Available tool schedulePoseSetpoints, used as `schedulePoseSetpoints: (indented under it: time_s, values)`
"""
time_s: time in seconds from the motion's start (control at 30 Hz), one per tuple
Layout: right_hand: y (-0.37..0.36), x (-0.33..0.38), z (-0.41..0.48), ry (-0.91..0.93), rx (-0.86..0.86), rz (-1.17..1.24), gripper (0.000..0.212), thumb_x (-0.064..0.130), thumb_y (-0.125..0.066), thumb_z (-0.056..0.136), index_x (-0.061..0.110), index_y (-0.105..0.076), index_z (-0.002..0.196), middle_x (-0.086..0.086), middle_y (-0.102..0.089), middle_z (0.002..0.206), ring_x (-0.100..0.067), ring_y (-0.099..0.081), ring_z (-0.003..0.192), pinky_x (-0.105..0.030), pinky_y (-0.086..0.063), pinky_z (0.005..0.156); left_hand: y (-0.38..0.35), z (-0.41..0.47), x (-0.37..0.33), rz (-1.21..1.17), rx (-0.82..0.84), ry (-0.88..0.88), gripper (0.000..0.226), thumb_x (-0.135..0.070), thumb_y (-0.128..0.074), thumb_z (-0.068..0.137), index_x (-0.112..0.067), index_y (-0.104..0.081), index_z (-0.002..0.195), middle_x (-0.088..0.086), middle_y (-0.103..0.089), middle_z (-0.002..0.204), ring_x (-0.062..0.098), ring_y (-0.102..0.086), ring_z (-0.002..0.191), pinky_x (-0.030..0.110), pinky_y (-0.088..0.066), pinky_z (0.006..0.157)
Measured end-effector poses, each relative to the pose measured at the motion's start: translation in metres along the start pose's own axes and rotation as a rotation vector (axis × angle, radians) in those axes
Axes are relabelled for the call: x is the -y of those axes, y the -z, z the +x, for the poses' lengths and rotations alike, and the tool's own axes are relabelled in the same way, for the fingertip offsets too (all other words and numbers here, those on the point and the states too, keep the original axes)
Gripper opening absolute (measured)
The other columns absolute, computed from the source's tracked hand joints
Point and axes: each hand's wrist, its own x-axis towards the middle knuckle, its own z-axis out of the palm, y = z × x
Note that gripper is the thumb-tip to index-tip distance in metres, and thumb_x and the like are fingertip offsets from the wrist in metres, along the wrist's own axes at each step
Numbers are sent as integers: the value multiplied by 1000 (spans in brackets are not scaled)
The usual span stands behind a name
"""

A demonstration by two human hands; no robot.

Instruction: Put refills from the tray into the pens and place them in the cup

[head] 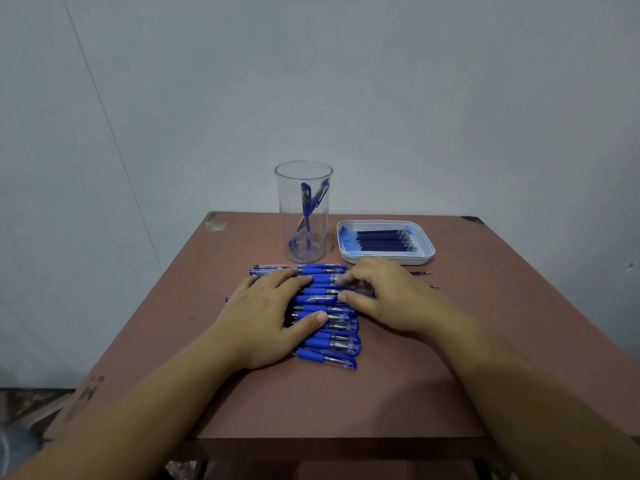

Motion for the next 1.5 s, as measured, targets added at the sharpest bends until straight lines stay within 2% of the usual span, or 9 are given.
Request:
schedulePoseSetpoints:
  time_s: [0.13,0.27,0.5,0.63,0.77,1.2,1.33,1.43,1.5]
  values:
    - [-1,2,-1,-25,-11,71,9,35,-67,88,35,-62,96,20,-55,89,8,-51,81,-10,-36,67,0,0,0,-3,4,4,91,-83,-13,75,-34,-35,148,-13,-34,154,5,-28,141,31,-18,117]
    - [-1,3,-2,-74,-16,171,10,31,-70,87,36,-61,86,14,-60,80,2,-54,68,-14,-42,63,0,0,-1,-9,-3,4,90,-83,-13,75,-34,-37,148,-12,-35,154,6,-30,141,31,-18,117]
    - [1,-3,0,-108,-102,265,14,22,-62,94,36,-60,92,13,-60,82,7,-52,70,-7,-40,65,1,0,-1,-5,5,4,90,-82,-12,75,-35,-35,148,-14,-33,154,3,-28,140,30,-16,117]
    - [4,-4,-2,-101,-26,140,15,34,-64,92,32,-67,106,15,-59,94,5,-54,81,-9,-39,67,1,0,-2,-6,8,9,90,-82,-13,75,-35,-35,148,-15,-33,154,3,-29,140,29,-16,116]
    - [8,-3,-4,-80,40,49,19,38,-63,91,31,-68,108,16,-55,100,3,-51,89,-12,-38,74,0,0,-1,-11,3,12,89,-83,-14,76,-35,-36,148,-15,-35,153,4,-30,139,30,-17,116]
    - [10,-5,-7,-137,64,239,17,25,-69,89,39,-62,96,13,-59,84,1,-53,72,-17,-46,70,1,0,-2,-15,17,24,89,-83,-14,75,-37,-33,149,-15,-33,154,4,-29,140,32,-19,117]
    - [12,-7,-8,-130,-20,284,12,24,-66,91,32,-67,99,11,-61,79,2,-53,69,-19,-48,70,3,-2,-3,-41,9,18,90,-84,-13,76,-36,-32,149,-15,-33,154,4,-29,140,38,-13,120]
    - [24,-11,-7,-114,-93,307,13,24,-65,92,37,-66,94,10,-61,76,-2,-53,68,-24,-50,69,10,-1,-5,-87,-47,17,84,-80,-15,80,-37,-30,149,-14,-30,155,5,-24,142,47,-4,120]
    - [36,-12,-5,-85,-115,278,14,24,-64,93,38,-64,93,11,-59,73,-1,-51,65,-19,-46,65,19,5,-8,-78,-122,-43,76,-77,-21,84,-36,-32,148,-14,-34,153,5,-26,142,46,-7,120]
